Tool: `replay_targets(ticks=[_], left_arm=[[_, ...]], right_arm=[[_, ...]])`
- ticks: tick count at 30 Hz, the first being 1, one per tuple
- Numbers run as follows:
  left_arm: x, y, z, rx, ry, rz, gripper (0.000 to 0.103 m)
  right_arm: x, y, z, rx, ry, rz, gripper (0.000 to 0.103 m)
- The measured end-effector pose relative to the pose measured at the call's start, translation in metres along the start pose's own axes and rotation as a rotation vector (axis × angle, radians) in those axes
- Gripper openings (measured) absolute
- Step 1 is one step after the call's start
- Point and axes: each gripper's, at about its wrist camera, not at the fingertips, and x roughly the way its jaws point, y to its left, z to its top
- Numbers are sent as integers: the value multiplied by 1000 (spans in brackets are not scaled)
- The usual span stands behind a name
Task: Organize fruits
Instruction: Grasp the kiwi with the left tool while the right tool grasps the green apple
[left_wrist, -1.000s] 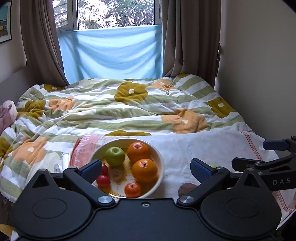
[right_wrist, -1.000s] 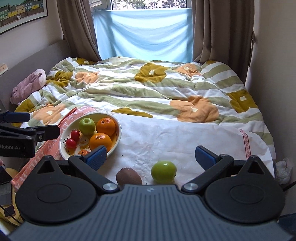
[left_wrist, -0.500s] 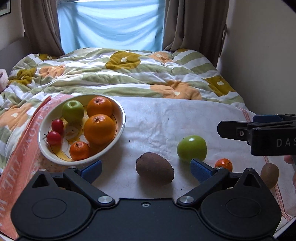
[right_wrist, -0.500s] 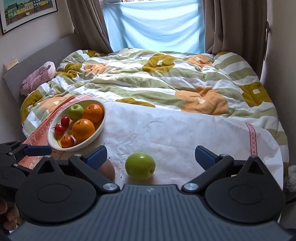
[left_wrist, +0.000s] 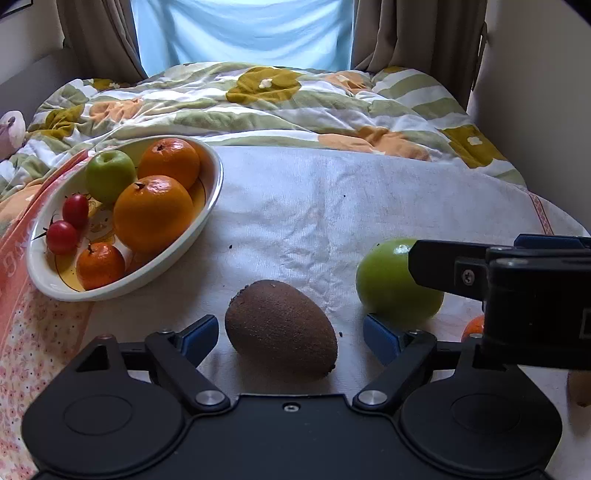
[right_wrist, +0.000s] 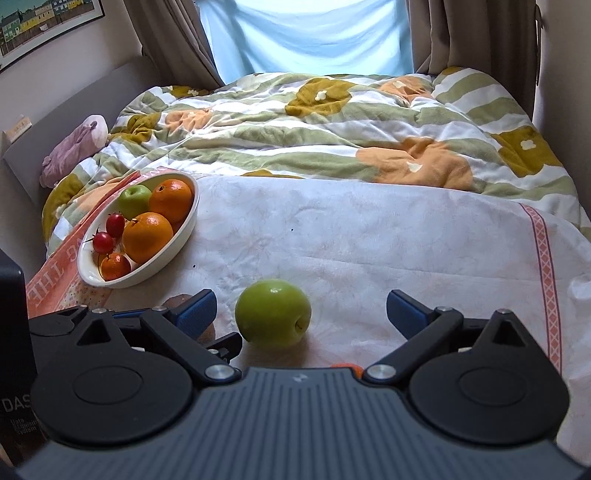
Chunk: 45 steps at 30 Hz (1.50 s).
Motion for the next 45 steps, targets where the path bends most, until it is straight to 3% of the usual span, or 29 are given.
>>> replay_targets(ticks=[5,8,17,39,45], left_arm=[[3,-1,-5,3,-10,19,75],[1,1,-6,13,-25,22,64],[2,5,-4,16,-28,-5,64],[-12,24,-18,-29,-40,22,64],[-14,23,-17,-29,-52,4,64]], right_arm=[[9,-2,-4,11,14,7,103],[14,-2,-5,3,24,7,103],[24,4,-9,2,41,32,103],[54,15,-11,-2,77,57,73],[49,19,-14,-40,65,44,72]])
